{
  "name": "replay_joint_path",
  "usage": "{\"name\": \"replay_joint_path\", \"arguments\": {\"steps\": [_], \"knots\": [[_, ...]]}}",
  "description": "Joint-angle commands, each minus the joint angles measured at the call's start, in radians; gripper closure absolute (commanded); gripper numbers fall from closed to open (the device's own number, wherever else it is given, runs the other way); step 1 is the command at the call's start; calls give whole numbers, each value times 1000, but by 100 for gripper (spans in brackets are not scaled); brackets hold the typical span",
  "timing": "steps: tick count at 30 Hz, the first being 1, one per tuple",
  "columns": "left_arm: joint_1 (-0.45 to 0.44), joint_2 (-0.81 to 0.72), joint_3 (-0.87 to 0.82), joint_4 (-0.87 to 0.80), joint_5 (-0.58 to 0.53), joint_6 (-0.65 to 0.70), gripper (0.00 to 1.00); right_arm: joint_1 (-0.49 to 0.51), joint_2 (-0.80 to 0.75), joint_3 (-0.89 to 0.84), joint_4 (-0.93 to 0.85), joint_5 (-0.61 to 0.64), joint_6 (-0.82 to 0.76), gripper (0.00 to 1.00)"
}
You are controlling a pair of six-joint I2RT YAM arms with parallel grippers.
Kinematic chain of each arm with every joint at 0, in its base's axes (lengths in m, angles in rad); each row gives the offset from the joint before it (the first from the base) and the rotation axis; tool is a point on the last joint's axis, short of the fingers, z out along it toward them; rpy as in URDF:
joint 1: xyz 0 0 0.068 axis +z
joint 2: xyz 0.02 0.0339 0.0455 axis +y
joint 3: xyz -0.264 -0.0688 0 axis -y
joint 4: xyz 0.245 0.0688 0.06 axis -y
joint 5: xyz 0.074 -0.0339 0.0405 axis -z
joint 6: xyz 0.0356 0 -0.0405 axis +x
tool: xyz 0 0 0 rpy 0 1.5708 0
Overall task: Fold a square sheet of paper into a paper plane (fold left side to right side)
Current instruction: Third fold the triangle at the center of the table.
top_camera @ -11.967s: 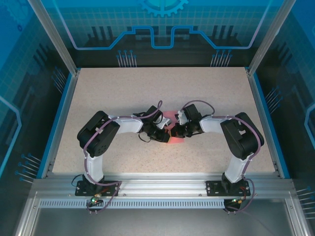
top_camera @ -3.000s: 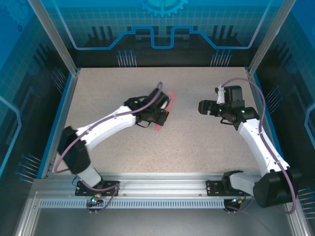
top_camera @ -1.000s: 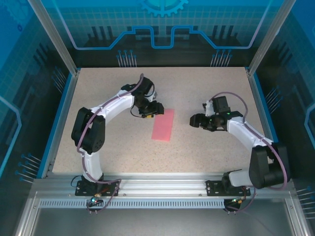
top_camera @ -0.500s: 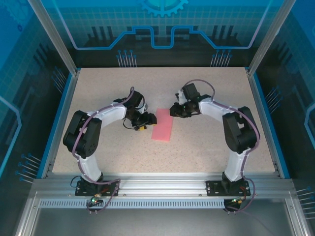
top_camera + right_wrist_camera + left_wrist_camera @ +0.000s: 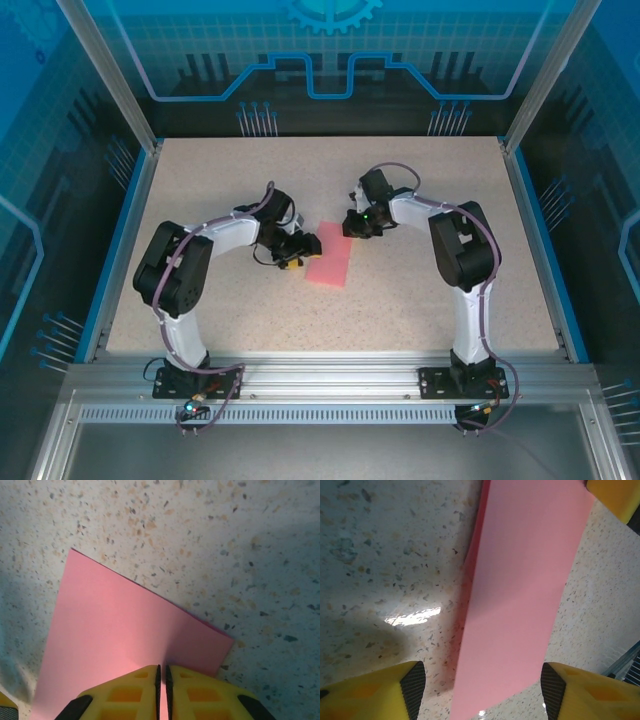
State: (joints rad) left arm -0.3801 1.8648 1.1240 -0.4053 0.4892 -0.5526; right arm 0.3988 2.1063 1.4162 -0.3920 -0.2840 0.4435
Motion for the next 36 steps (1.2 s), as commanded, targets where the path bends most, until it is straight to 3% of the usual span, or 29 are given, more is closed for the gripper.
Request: {"name": "replay_joint_path", "arguments": {"steps": [1, 17, 23, 28, 30, 36], "knots": [[6, 38, 35, 9, 60, -23, 35, -3, 23, 23, -36, 14, -38, 86], [-20, 88, 80, 4, 81, -26, 43, -5, 17, 10, -22, -7, -51, 86], [-21, 64, 69, -8, 63, -26, 62, -5, 3, -2, -6, -9, -56, 85], [-24, 47, 54, -17, 65, -51, 90, -9, -47, -31, 41, -5, -77, 74], [-29, 41, 49, -16, 66, -69, 96, -9, -86, -55, 68, 2, -91, 69], [-37, 22, 42, -12, 76, -142, 100, -7, -266, -227, 193, 17, -135, 56]]}}
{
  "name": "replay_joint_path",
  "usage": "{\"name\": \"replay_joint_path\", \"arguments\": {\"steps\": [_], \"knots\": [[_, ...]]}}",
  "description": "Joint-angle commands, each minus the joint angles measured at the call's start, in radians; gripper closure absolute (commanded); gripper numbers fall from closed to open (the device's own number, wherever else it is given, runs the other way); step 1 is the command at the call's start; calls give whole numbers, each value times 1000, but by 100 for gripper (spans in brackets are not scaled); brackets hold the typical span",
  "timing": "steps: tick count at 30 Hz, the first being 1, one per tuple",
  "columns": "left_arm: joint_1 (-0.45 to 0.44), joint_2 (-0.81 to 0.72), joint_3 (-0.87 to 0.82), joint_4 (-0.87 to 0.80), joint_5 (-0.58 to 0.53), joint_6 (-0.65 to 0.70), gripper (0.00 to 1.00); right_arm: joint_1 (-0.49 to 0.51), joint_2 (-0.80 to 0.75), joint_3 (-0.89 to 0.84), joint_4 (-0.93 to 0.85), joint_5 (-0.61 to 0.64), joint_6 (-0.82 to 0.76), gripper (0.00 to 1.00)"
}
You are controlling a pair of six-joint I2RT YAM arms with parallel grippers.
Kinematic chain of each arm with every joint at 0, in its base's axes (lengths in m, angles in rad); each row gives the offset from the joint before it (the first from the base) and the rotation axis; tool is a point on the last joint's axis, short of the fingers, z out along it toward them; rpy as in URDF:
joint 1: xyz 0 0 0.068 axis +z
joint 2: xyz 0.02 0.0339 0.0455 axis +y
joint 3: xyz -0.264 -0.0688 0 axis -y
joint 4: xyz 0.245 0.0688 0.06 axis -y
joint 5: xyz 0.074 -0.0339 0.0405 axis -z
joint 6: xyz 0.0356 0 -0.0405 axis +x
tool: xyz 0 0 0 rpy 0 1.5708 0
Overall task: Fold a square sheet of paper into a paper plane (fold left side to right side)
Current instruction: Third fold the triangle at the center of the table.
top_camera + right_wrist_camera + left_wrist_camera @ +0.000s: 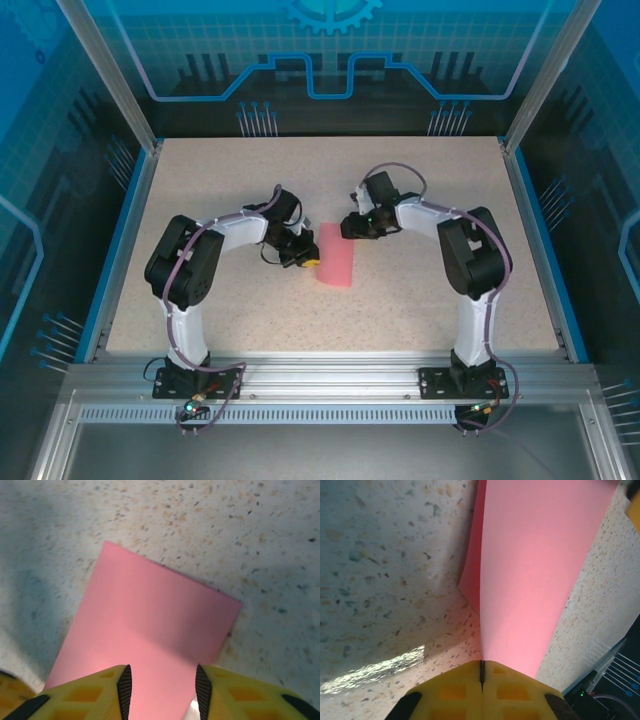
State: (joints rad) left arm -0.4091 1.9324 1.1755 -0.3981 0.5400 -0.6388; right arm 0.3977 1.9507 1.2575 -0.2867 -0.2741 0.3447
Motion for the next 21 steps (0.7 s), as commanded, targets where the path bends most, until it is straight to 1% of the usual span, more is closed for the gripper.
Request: {"name": "replay_joint_path", "arguments": {"steps": [1, 4, 7, 9, 12, 16, 18, 21], "knots": [[-11, -46, -8, -19, 29, -69, 100, -3, -154, -109, 112, 7, -44, 54], [-16, -44, -5, -19, 49, -102, 100, 21, -270, -221, 151, 21, -78, 49], [-19, -41, -4, -12, 71, -125, 100, 75, -376, -325, 172, 62, -105, 45], [-19, -36, 3, -16, 86, -133, 100, 130, -444, -406, 183, 103, -122, 41], [-18, -27, 12, -28, 100, -139, 100, 228, -517, -477, 185, 187, -149, 37], [-19, -23, 16, -23, 105, -151, 100, 352, -552, -533, 205, 283, -180, 34], [-18, -20, 18, -21, 109, -155, 100, 394, -543, -544, 217, 314, -196, 32], [-19, -15, 19, -18, 113, -159, 100, 427, -507, -536, 225, 330, -219, 31]]}}
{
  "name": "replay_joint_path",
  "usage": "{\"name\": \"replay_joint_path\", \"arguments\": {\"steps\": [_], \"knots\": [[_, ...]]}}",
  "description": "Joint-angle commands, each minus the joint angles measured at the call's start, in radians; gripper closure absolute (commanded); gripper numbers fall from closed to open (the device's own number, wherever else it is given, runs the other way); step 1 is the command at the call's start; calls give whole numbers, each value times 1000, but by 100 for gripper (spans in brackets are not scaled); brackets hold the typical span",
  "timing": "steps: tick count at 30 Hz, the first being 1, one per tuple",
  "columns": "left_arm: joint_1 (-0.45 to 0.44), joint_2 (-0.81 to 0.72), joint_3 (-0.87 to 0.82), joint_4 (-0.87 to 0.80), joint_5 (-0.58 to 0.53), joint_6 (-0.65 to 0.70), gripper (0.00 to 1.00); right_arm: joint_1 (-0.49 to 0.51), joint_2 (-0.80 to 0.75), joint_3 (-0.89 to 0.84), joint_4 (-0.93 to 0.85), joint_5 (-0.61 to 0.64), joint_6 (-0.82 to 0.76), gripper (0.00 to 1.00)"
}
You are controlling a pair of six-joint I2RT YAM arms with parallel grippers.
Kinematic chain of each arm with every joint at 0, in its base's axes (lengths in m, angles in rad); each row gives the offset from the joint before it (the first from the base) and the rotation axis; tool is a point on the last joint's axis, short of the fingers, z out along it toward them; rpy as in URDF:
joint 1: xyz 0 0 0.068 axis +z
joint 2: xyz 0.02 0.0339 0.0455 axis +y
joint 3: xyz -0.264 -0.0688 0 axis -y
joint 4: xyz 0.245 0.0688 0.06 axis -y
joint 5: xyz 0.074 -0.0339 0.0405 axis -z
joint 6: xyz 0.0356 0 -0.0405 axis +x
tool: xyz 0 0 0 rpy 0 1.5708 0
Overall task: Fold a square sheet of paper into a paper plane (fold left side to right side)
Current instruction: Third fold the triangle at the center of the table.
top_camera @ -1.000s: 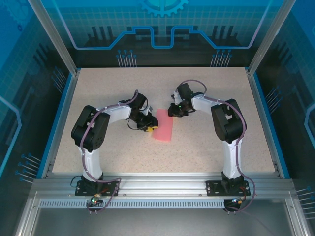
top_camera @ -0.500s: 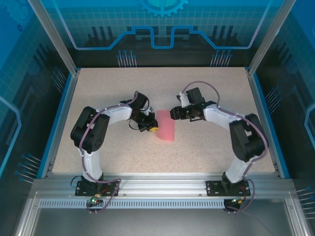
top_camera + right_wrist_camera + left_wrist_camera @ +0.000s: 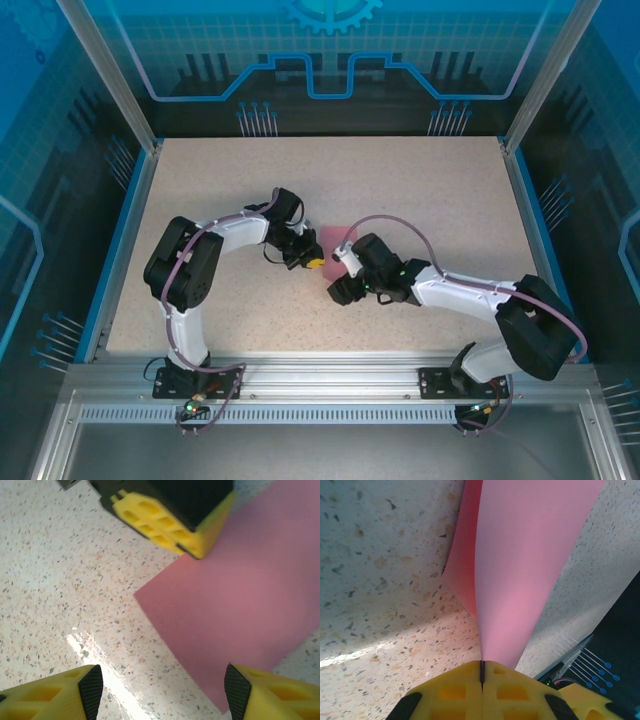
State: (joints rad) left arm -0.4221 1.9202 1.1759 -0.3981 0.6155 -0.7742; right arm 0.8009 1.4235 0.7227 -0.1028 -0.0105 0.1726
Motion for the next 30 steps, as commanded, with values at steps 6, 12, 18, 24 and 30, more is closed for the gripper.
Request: {"name": "replay_joint_path", "arguments": {"steps": [6, 12, 18, 24, 30], "knots": [[-6, -7, 17, -22, 37, -27, 100, 55, 124, 75, 39, 73, -88, 32], [-9, -9, 16, -23, 36, -30, 100, 57, 171, 122, 48, 80, -90, 41], [-11, -9, 16, -28, 36, -25, 100, 45, 176, 120, 49, 79, -75, 69], [-8, -23, 25, -60, -2, 12, 93, 19, 160, 98, 57, 40, -54, 100], [34, -97, 35, -137, -71, 96, 66, -18, 153, 65, 72, -46, -35, 100]]}}
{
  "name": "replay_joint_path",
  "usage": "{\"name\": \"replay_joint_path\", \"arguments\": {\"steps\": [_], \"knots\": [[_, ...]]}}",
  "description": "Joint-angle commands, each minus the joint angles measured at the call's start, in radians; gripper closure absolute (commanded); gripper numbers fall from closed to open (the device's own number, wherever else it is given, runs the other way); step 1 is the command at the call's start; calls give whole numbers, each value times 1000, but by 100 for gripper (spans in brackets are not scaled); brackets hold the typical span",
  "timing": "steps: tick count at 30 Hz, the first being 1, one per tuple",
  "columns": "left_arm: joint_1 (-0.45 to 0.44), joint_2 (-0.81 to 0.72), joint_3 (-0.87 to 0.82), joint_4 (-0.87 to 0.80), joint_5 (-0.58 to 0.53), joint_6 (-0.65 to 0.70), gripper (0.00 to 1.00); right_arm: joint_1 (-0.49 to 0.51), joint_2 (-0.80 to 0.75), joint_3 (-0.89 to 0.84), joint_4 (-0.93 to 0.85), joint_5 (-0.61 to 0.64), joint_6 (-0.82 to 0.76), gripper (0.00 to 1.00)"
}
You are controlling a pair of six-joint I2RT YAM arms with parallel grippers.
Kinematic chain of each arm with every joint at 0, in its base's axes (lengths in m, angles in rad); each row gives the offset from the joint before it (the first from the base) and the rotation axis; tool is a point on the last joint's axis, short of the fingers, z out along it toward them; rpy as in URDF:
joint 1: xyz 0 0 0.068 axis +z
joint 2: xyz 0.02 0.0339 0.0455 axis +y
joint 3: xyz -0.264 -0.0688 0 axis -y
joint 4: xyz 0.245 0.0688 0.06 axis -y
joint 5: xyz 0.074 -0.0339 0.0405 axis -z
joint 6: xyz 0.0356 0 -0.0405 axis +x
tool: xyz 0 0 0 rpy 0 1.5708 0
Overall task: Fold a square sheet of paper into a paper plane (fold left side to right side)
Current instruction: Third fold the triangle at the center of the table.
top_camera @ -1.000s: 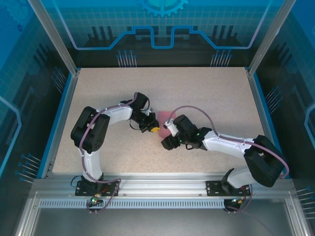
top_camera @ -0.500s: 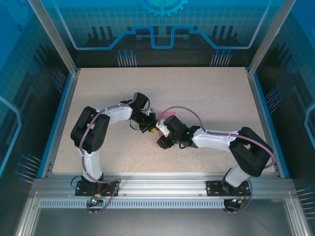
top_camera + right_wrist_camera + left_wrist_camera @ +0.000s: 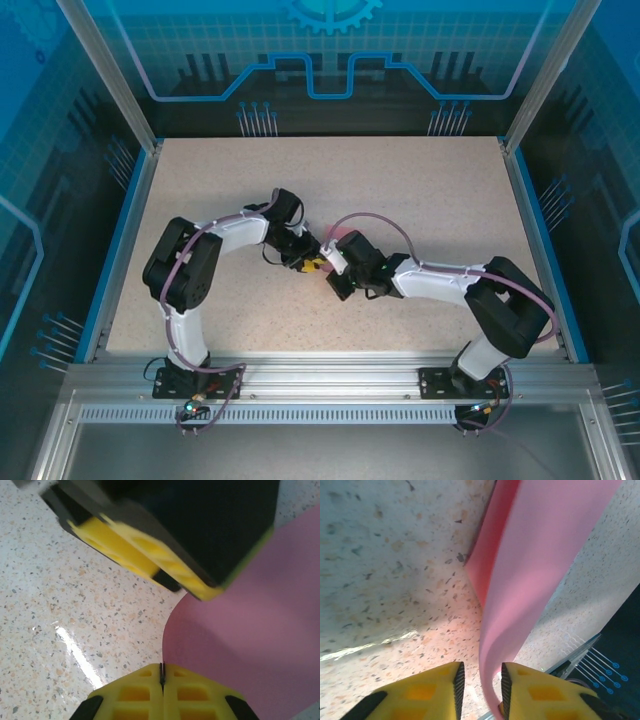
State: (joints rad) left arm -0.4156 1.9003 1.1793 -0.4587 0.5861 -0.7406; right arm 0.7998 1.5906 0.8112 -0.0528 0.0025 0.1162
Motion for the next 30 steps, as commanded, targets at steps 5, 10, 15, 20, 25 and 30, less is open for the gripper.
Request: {"name": "replay_joint_path", "arguments": {"steps": [5, 10, 15, 20, 25, 30], "knots": [[57, -116, 68, -127, -69, 153, 63, -62, -9, -48, 64, -161, 55, 100], [36, -29, 172, -112, -18, 219, 78, -99, 7, -59, 94, -239, 88, 100], [-17, 135, 331, -129, 23, 252, 82, -111, 23, -56, 100, -272, 105, 100], [-44, 282, 476, -169, 24, 276, 84, -116, 37, -54, 102, -277, 115, 100], [-57, 367, 533, -202, 5, 298, 85, -123, 53, -43, 97, -290, 126, 100], [-64, 403, 518, -202, -14, 306, 87, -140, 60, -43, 94, -292, 146, 100]]}}
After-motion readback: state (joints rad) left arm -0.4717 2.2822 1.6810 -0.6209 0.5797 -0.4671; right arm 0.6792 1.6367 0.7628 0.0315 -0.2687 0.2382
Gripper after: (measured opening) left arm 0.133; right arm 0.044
